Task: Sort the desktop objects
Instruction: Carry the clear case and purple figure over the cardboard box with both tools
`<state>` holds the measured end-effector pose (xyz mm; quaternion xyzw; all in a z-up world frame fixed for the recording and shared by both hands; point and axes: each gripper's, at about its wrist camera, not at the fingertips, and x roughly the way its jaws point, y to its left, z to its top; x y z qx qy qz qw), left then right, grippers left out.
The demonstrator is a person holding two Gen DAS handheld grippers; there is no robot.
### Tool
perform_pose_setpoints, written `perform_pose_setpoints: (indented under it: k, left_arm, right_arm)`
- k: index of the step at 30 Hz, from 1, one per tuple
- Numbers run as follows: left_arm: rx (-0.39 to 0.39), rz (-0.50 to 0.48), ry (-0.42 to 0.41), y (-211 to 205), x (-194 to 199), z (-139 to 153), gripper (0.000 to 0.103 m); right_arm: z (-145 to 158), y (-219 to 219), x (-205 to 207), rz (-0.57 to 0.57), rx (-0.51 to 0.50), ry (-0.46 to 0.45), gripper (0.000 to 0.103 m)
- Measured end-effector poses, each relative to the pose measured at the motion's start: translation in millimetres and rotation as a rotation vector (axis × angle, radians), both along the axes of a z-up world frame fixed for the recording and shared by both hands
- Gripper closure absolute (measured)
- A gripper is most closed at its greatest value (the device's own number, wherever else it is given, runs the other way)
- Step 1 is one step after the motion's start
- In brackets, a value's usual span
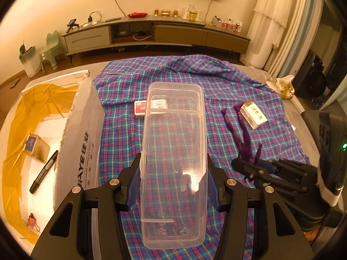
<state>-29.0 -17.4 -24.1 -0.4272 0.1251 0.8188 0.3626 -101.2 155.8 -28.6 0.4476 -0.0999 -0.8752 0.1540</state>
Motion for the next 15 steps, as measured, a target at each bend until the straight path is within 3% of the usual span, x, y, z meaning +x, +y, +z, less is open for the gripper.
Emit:
perform_pose_setpoints:
  k: [15]
  left_arm:
    - [0.074,-0.038,-0.003,-37.0,33.0,29.3,0.048]
  right_arm:
    - [19.2,-30.1,52.1,0.031,0.005,0.037,0.084]
